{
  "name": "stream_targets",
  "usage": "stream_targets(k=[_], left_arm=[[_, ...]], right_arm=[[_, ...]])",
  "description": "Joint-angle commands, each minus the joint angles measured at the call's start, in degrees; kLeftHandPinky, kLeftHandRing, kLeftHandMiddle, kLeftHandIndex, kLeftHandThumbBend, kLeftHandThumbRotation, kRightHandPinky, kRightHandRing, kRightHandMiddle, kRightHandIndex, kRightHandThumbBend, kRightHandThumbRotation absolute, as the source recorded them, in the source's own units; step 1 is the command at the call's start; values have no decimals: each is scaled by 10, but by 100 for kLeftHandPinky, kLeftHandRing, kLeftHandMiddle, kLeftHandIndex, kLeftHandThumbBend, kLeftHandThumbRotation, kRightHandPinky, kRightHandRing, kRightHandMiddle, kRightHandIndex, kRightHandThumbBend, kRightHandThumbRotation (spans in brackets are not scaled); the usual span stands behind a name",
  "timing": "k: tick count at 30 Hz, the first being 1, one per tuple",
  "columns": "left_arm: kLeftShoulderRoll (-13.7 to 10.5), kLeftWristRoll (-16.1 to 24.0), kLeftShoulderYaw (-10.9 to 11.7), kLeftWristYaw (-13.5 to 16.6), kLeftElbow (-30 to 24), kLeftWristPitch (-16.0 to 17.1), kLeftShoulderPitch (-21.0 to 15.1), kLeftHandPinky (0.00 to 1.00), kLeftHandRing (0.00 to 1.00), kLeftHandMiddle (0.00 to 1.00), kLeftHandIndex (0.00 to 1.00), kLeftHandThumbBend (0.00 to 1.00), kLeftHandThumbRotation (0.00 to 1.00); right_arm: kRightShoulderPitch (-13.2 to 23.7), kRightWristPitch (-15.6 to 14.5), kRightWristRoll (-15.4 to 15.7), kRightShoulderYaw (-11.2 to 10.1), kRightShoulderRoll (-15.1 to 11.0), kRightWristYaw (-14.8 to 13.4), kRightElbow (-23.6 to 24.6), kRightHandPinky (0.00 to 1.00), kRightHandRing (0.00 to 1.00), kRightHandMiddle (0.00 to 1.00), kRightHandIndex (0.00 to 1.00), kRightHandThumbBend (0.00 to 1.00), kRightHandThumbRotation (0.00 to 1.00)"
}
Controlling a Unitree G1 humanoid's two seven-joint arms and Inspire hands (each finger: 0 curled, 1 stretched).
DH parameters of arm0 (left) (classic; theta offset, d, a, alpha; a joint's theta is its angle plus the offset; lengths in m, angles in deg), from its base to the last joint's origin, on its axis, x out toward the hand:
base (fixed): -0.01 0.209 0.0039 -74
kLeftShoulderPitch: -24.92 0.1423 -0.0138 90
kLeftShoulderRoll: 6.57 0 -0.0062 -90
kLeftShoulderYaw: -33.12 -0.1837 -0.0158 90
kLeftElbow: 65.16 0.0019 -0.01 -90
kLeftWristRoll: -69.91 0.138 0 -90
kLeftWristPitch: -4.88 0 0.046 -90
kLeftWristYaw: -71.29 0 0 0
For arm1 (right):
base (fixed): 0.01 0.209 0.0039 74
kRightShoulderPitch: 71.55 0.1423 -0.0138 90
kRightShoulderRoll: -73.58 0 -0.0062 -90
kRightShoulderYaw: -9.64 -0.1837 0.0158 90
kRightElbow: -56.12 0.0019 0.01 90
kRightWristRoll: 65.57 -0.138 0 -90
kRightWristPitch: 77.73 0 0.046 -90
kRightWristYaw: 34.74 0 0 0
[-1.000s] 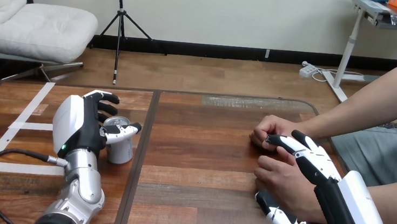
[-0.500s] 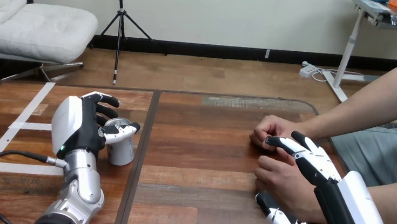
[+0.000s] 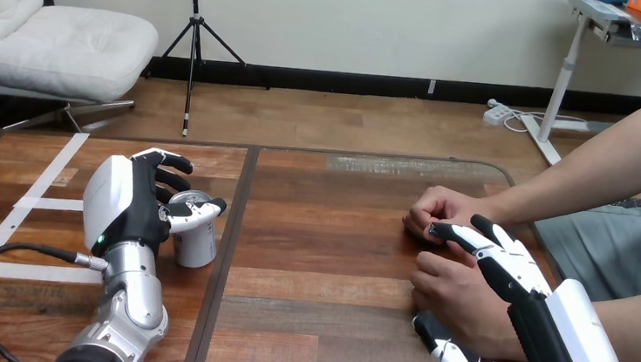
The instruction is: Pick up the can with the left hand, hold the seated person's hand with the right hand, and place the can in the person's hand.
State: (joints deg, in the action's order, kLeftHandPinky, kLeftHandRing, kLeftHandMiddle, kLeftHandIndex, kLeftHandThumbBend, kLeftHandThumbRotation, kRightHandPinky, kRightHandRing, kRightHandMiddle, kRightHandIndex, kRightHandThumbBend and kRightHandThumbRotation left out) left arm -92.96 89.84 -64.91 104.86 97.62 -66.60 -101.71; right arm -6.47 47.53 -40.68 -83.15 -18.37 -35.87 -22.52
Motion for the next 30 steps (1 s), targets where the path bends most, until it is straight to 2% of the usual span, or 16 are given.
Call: stream_targets(k=[1, 9, 17, 30], left_arm=[[0, 6, -3, -2, 5, -2, -28, 50, 55, 59, 62, 74, 0], [-3, 21, -15, -8, 6, -18, -30, 56, 64, 68, 69, 77, 2], [-3, 20, -15, -29, 6, -35, -33, 62, 72, 76, 77, 82, 15], [-7, 31, -30, -56, 4, -60, -37, 65, 75, 80, 82, 92, 33]], right_arm=[[15, 1, -1, -11, -6, -1, 37, 100, 97, 89, 85, 45, 54], [16, 2, -1, -9, -5, -3, 35, 100, 97, 89, 85, 45, 54], [17, 4, 0, -7, -3, -5, 34, 100, 97, 88, 85, 45, 54], [15, 0, 4, -6, -2, -3, 37, 100, 97, 88, 86, 45, 54]])
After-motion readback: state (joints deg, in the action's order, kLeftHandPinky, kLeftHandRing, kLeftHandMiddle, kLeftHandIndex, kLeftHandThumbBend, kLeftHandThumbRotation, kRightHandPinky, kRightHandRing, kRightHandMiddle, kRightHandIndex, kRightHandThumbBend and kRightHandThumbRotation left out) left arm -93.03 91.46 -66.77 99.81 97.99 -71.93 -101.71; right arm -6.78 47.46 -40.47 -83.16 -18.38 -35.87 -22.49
